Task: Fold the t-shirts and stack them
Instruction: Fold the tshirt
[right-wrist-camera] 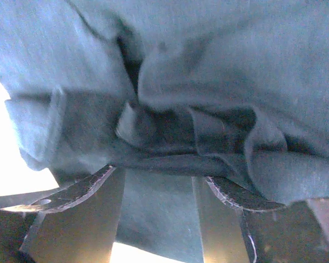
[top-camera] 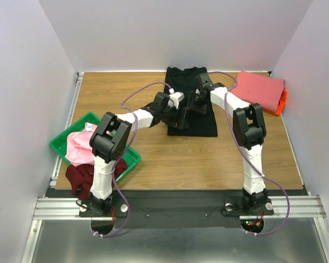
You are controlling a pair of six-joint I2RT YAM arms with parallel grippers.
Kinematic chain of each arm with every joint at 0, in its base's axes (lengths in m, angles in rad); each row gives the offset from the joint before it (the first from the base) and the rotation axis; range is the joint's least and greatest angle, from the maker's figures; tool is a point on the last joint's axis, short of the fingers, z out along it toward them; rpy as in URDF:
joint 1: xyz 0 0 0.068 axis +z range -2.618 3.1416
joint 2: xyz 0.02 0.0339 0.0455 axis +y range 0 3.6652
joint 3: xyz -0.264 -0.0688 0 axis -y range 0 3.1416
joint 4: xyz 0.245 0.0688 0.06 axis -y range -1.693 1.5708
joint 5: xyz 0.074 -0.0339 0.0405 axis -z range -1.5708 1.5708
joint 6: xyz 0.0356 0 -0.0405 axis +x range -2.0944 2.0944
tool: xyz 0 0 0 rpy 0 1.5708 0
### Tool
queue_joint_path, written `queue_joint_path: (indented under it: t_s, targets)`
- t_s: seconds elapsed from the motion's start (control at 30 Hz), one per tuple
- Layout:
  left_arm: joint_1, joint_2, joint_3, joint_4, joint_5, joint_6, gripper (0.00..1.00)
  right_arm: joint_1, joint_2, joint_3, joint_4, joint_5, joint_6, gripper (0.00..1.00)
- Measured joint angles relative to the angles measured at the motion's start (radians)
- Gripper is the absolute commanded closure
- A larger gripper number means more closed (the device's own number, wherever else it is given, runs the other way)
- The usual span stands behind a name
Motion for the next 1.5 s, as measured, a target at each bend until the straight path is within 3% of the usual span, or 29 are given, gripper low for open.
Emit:
queue_joint_path:
  t_s: [0.43, 0.77, 0.83, 1.23, 1.5]
  targets:
    - [-0.001, -0.002, -0.013, 0.018, -0.007, 0.046, 0.01, -0.005, 0.161, 0.364, -0.014, 0.182, 0.073, 0.42]
    - [-0.007, -0.031, -0.040, 0.002, -0.057, 0.077, 0.01, -0.113, 0.151, 0.408, 0.017, 0.310, 0.041, 0.42]
    - [-0.007, -0.038, -0.034, -0.031, -0.077, 0.077, 0.01, -0.130, 0.127, 0.371, 0.024, 0.317, 0.023, 0.42]
    - [0.016, -0.082, 0.093, -0.363, -0.240, 0.047, 0.01, -0.114, -0.375, -0.303, 0.041, 0.220, 0.011, 0.42]
    - [0.068, -0.114, 0.140, -0.473, -0.223, 0.023, 0.01, -0.090, -0.489, -0.576, 0.035, 0.103, 0.064, 0.43]
